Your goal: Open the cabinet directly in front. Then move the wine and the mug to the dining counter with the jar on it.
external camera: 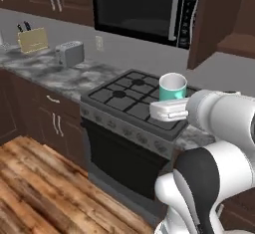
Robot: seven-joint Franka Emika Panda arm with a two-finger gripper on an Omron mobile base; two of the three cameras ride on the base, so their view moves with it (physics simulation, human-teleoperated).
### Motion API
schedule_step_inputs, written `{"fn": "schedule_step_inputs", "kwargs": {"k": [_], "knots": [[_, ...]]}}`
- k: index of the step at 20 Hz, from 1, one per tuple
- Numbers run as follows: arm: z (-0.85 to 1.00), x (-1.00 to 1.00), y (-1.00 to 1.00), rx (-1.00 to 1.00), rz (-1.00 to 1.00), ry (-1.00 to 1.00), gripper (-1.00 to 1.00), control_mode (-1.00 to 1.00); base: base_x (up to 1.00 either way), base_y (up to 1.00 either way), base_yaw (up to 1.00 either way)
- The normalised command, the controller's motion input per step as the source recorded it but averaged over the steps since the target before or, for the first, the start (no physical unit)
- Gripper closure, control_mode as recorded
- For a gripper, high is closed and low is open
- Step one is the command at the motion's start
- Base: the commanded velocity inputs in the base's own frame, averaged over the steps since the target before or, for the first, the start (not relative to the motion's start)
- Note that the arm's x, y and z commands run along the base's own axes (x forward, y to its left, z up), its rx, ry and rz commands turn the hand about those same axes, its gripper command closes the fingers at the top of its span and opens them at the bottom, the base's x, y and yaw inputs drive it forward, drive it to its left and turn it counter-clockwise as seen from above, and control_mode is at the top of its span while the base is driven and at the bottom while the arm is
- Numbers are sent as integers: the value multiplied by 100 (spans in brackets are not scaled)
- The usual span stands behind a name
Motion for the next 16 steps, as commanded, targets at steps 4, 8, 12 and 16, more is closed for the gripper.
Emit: {"fn": "schedule_step_inputs", "kwargs": {"k": [4,8,12,16], "knots": [[0,0,0,0,0,0,100,100,0,0,98],[0,0,0,0,0,0,100,100,0,0,97],[0,0,0,0,0,0,100,100,0,0,97],[0,0,0,0,0,0,100,100,0,0,97]]}}
